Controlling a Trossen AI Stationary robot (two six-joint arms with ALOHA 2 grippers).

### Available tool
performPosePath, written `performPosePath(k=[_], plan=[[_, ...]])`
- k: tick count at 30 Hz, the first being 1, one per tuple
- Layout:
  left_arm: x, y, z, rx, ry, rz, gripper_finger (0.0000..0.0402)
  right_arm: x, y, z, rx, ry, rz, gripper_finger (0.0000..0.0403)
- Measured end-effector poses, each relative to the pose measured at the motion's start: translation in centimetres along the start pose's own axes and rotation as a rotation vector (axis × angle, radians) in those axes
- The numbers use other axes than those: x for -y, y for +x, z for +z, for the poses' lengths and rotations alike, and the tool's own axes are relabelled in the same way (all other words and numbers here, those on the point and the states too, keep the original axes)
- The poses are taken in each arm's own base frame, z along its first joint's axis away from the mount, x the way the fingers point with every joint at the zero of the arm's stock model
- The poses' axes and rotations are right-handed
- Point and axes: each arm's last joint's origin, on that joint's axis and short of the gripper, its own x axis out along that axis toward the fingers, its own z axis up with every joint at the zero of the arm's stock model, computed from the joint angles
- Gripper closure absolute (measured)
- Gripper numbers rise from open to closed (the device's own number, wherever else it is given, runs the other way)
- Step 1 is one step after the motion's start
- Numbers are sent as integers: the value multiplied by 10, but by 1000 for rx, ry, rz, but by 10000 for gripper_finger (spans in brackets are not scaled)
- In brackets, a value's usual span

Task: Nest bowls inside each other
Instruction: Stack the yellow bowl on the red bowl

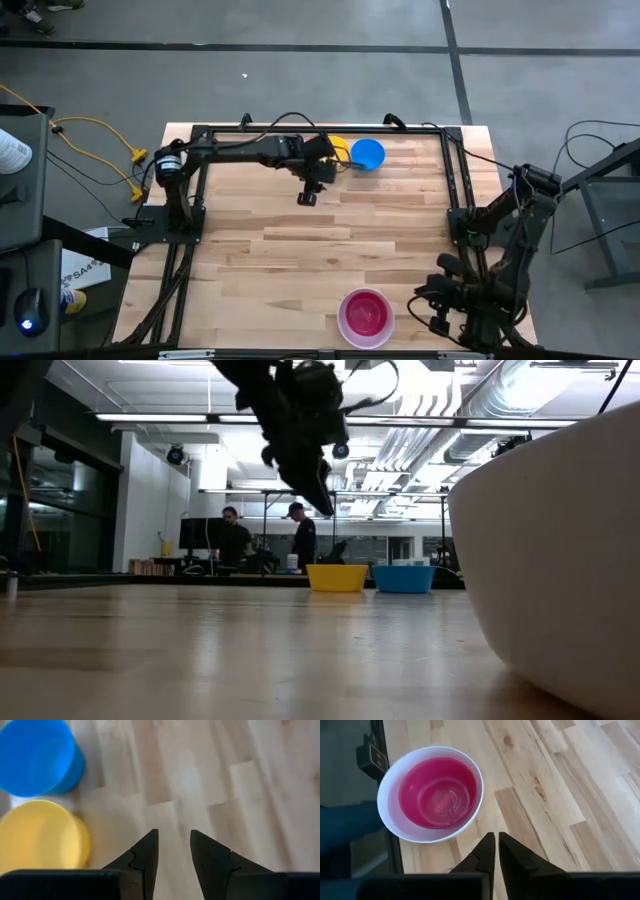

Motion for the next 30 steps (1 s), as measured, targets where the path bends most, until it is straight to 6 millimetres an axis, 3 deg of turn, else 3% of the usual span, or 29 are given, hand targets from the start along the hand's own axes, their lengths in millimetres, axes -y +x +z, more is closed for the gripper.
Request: performPosePath(k=[7,13,23,30], plan=[[-34,14,-22,-47,91,33,290,-1,-2,-2,4,38,8,387],[-60,20,-40,-56,68,49,291,-1,-2,-3,1,48,14,387],[-86,12,-60,-71,45,81,291,-2,-3,-3,-1,103,18,387],[-96,9,-64,13,49,41,291,-2,-3,-3,-1,103,18,387]])
